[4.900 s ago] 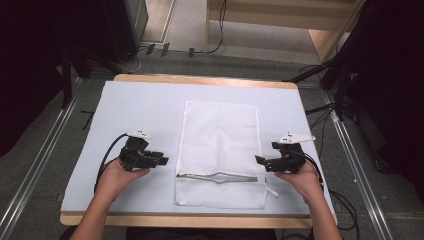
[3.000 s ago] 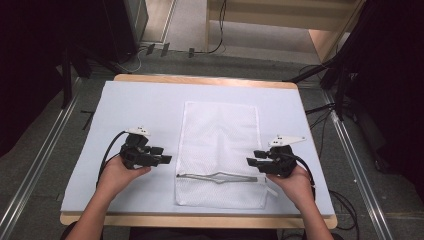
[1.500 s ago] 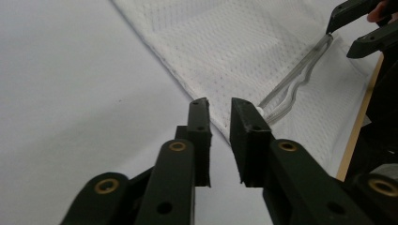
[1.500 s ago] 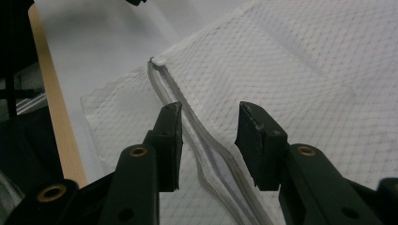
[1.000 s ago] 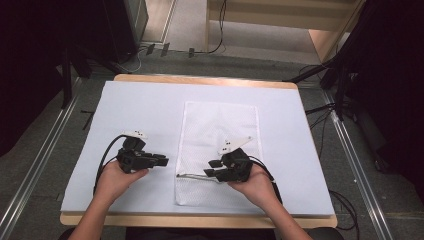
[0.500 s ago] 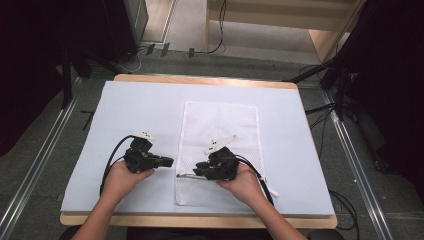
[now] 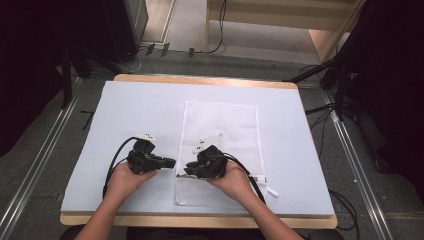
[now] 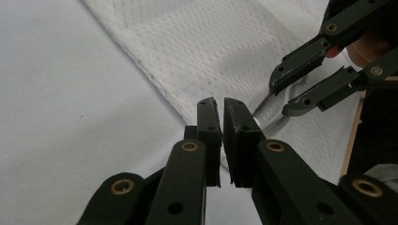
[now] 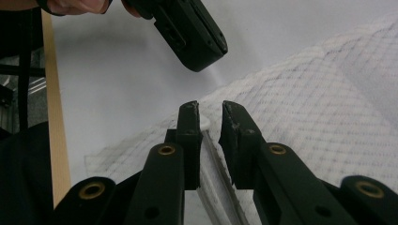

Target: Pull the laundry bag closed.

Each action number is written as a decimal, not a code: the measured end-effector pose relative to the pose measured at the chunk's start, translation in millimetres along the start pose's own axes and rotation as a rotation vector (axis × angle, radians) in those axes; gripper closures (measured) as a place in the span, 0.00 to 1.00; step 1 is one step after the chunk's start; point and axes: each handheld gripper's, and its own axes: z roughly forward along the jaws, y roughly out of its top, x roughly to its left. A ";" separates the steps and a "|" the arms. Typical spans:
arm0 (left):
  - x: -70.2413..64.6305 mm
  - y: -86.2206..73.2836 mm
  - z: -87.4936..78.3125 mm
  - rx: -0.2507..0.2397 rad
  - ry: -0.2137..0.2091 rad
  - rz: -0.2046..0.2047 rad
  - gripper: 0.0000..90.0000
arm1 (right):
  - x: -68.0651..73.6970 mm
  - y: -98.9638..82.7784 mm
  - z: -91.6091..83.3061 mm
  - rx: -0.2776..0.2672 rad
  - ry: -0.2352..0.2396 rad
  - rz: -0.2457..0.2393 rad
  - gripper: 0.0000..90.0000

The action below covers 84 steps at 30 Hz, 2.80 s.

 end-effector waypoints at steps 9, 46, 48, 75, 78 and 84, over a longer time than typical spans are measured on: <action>3.3 -0.6 -1.5 -0.006 -0.003 -0.021 0.95 | -2.3 2.6 12.4 0.013 0.032 -0.006 0.88; -0.1 -4.4 27.2 0.066 0.009 -0.039 1.00 | 15.3 -14.9 31.6 0.015 -0.025 -0.071 0.92; 0.7 -5.3 25.4 0.070 0.014 -0.054 1.00 | 12.8 -14.9 31.5 0.016 -0.008 -0.058 0.92; -7.8 -2.5 23.2 0.094 0.067 -0.053 1.00 | 13.1 -17.3 27.1 0.032 -0.027 -0.063 0.94; -10.2 -4.7 21.3 0.079 0.031 -0.095 1.00 | 15.1 -16.7 27.9 0.030 -0.036 -0.073 0.94; -13.2 -7.8 24.4 0.098 0.028 -0.047 1.00 | 15.9 -16.6 28.7 0.026 -0.044 -0.079 0.96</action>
